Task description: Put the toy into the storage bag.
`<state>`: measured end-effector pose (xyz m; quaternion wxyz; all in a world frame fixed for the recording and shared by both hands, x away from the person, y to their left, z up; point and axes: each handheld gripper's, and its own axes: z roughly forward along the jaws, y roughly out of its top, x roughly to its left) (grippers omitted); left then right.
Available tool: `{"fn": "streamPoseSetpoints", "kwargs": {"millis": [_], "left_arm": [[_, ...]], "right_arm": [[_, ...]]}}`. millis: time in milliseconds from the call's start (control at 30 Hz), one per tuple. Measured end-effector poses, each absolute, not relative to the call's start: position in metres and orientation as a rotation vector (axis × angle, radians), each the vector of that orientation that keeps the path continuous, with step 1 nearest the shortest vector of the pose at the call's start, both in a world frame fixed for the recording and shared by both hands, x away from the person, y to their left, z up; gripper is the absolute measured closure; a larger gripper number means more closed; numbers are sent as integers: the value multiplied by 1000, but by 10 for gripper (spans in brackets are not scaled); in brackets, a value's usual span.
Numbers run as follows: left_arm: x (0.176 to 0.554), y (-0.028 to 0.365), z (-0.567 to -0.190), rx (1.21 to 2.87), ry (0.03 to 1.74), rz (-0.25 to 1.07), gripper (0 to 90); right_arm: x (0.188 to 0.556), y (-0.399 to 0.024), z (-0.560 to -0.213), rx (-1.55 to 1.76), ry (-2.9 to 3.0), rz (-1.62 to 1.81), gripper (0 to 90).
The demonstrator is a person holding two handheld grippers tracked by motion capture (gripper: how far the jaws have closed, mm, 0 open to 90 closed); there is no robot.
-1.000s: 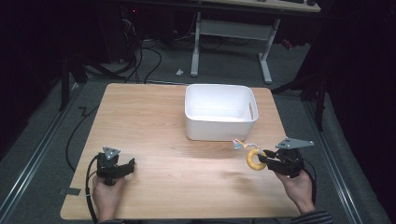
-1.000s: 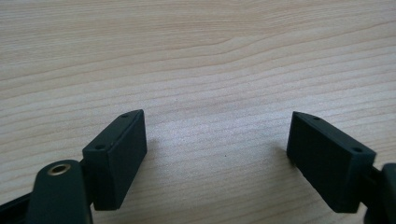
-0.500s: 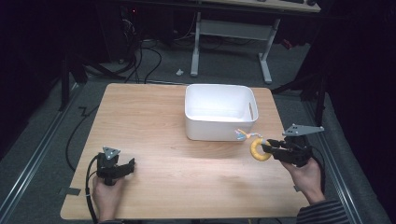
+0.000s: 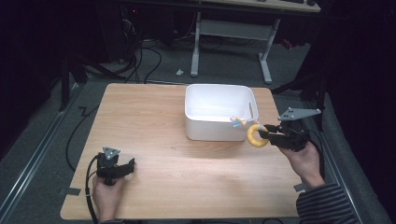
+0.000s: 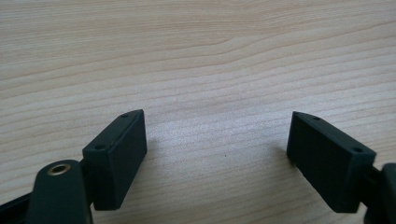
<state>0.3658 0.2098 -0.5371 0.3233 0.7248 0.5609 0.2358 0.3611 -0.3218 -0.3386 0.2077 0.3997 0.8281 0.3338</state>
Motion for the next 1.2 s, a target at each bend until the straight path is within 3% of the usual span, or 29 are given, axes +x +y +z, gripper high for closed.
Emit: {"fn": "streamPoseSetpoints", "kwargs": {"millis": [300, 1200], "left_arm": [[366, 209, -537, 1901, 1474, 626, 205], [367, 208, -537, 1905, 1470, 622, 207]], "right_arm": [[393, -313, -316, 1115, 2305, 922, 670], [467, -273, -315, 1210, 2310, 880, 668]]}}
